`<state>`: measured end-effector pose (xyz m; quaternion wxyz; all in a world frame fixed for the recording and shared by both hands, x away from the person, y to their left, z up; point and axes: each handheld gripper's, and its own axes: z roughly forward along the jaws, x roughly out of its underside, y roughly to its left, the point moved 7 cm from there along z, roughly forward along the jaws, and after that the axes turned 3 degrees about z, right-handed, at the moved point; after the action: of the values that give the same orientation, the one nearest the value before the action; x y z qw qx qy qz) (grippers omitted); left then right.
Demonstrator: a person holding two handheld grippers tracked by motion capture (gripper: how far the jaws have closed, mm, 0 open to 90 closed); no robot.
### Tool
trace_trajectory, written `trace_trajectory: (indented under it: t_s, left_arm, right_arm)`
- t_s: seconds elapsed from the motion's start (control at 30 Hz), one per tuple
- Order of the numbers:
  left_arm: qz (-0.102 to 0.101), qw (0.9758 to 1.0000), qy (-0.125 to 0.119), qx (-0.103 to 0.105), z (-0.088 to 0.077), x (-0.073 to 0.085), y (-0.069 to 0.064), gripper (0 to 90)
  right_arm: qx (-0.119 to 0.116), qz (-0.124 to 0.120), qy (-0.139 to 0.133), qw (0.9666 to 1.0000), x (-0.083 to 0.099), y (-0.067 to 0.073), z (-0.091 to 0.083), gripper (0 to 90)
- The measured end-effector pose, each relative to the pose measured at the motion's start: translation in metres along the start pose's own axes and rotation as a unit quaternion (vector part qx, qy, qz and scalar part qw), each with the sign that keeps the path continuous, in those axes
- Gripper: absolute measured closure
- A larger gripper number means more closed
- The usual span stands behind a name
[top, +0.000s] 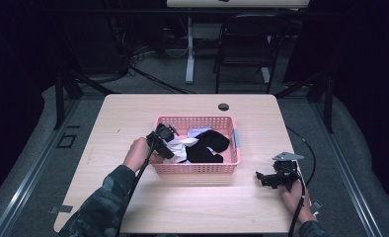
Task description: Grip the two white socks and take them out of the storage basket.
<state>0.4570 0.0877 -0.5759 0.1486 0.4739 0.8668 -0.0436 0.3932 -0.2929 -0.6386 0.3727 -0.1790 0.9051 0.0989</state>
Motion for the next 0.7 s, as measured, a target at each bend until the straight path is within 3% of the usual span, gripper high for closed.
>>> trace_trajectory:
  t_s: [0.2,0.4,0.7]
  left_arm:
    - [0.003,1.0,0.001,-0.001,0.0015,0.001,0.0002,72.1]
    - [0.008,1.0,0.0,-0.005,0.0018,0.0007,0.0013,80.5]
    - [0.012,0.9998,-0.014,-0.006,-0.0054,0.0,0.0008,85.3]
  right_arm:
    - [0.0,0.0,0.0,1.0,0.0,0.0,0.0001,0.0]
    - [0.0,0.0,0.0,1.0,0.0,0.0,0.0001,0.0]
    - [0.0,0.0,0.001,1.0,0.0001,0.0,-0.0002,0.0]
